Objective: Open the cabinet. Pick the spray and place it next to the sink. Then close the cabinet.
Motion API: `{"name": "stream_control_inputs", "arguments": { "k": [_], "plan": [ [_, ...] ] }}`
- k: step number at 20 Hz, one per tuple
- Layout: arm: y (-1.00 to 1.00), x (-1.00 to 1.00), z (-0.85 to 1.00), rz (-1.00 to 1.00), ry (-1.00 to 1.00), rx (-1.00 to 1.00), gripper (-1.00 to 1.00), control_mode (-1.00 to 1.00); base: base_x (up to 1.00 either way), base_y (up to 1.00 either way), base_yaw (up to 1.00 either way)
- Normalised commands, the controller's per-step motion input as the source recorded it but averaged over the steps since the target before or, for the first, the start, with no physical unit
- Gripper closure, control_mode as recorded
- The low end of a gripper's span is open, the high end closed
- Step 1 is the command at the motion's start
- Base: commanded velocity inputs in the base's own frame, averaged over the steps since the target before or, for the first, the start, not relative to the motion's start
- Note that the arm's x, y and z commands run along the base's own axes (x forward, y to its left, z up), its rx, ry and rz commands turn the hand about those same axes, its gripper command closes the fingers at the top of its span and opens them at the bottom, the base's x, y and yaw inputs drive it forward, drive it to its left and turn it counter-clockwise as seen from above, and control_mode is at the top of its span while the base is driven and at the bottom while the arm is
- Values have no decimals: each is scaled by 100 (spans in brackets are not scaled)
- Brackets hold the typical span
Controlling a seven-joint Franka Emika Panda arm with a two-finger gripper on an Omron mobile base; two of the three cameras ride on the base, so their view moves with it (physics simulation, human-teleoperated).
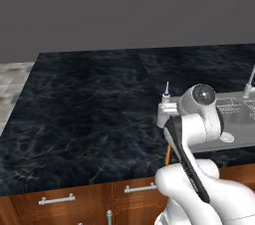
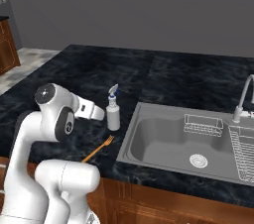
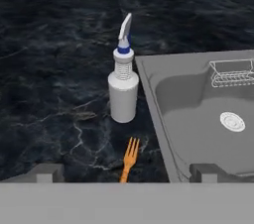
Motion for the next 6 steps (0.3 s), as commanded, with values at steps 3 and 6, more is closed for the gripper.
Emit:
{"name": "stream_control_inputs", "arguments": {
  "k": [3,6],
  "plan": [
    [2,-52,23,19,14,0,-100,-100,0,0,0],
    [5,-55,16,12,12,0,-100,-100,0,0,0]
  ]
}}
